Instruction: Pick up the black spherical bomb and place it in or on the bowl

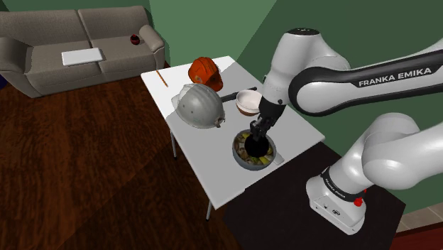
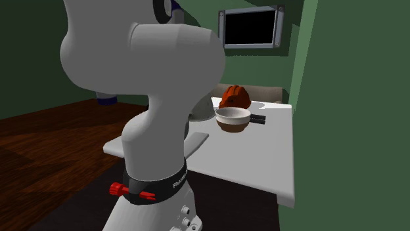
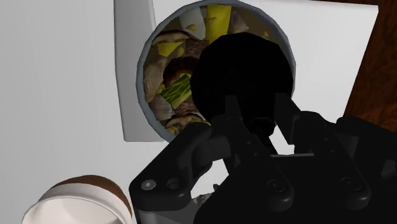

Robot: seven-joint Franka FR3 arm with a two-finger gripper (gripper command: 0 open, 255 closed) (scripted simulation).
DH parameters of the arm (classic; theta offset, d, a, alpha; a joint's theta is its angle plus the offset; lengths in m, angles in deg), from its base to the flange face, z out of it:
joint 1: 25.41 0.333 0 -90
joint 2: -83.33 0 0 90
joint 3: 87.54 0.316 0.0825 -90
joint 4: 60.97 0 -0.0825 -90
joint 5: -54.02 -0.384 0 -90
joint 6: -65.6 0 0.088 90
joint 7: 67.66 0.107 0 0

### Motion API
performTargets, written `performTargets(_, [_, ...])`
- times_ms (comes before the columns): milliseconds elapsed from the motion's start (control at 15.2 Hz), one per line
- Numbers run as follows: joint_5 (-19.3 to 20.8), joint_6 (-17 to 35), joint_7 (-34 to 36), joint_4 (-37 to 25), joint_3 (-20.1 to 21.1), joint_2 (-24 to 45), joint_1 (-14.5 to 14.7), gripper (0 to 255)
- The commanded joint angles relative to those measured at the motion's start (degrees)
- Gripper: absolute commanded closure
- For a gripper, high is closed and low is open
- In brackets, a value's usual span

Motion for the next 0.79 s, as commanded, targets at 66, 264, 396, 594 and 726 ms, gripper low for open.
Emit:
performTargets(66, [-0.18,-0.81,-0.08,1.95,0.13,1.74,0.35,255])
performTargets(264, [0.03,-0.76,0.09,1.96,-0.19,1.78,0.65,255])
performTargets(396, [0.05,-0.76,0.11,1.96,-0.22,1.78,0.69,255])
performTargets(594, [-0.94,-1.25,1.62,2.93,0.86,0.17,1.95,0])
performTargets(726, [-0.49,-2.37,1.37,2.2,0.45,-0.14,1.6,0])
